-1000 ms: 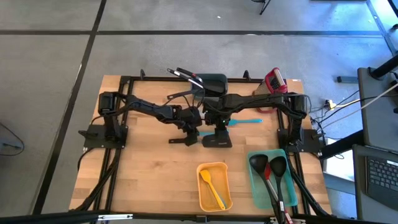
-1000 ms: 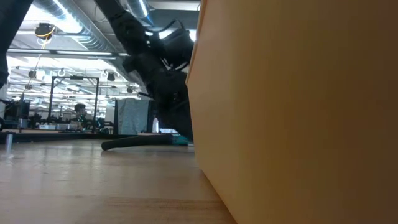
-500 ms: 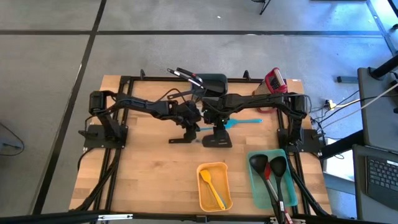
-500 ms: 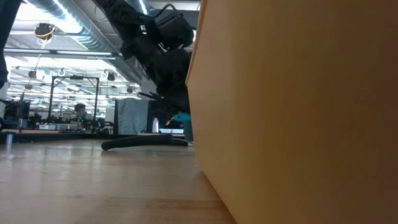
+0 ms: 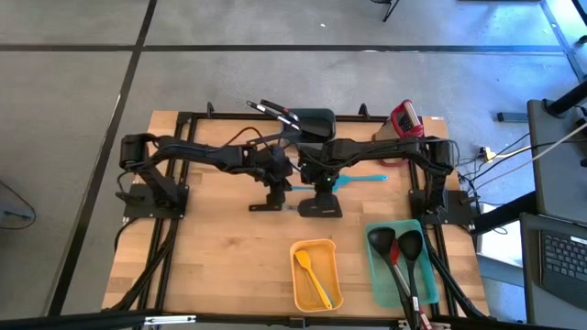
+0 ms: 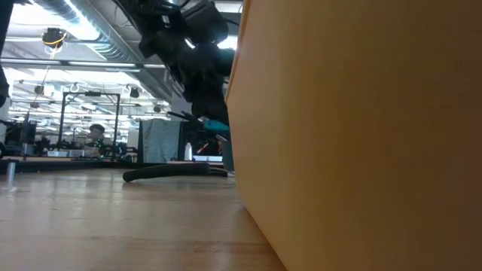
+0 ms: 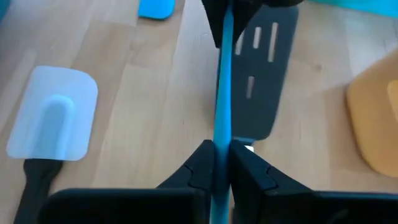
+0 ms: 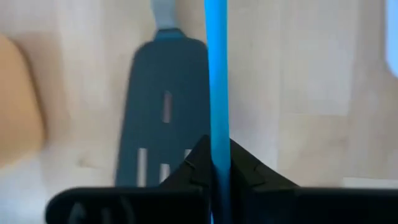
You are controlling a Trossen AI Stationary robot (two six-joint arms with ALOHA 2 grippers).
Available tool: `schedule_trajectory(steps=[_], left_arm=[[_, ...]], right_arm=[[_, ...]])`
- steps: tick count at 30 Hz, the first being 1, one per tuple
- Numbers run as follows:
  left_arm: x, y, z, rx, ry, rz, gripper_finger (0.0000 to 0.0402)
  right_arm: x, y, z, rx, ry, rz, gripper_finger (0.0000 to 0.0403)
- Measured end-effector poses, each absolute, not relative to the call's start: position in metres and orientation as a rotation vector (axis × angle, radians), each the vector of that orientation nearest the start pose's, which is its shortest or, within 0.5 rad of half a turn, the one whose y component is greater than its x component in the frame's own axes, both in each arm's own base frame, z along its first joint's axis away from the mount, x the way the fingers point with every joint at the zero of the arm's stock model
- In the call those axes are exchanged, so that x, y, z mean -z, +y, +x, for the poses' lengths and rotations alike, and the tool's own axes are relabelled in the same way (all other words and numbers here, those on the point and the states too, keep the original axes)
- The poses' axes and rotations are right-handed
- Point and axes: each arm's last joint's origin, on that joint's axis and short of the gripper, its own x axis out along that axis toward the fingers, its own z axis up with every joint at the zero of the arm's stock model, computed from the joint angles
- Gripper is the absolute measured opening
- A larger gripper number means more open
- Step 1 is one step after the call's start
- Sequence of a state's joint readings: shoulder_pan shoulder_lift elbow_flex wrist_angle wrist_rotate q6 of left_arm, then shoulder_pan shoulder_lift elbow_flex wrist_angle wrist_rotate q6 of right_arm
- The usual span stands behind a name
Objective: Pick & Place Kitchen Items
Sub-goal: Put the small blue spatula into the yellow bin
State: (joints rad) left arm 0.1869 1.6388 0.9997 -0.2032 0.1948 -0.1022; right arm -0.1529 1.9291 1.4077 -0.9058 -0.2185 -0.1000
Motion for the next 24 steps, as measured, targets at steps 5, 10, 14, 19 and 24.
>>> schedule_trajectory(steps=[5,10,14,19,24], left_arm=[[-0.207,0.055,0.317,-0.025,0.882,-0.295,0.0079],[-0.228,0.052,0.295,-0.031,0.923,-0.282,0.0105],[-0.252,0.051,0.275,-0.116,0.89,-0.239,0.0111],[-0.29,0.048,0.253,-0.173,0.712,-0.284,0.0109],[-0.32,0.04,0.24,-0.021,0.53,-0.451,0.0106]], right_arm=[[-0.193,-0.044,0.357,-0.08,1.45,0.232,0.0016],[-0.217,-0.036,0.357,-0.095,1.478,0.216,0.0015],[-0.242,-0.023,0.355,-0.153,1.543,0.18,0.0015],[-0.285,0.006,0.35,-0.32,1.587,0.121,0.0015],[-0.322,0.046,0.345,-0.459,1.519,0.02,0.0015]])
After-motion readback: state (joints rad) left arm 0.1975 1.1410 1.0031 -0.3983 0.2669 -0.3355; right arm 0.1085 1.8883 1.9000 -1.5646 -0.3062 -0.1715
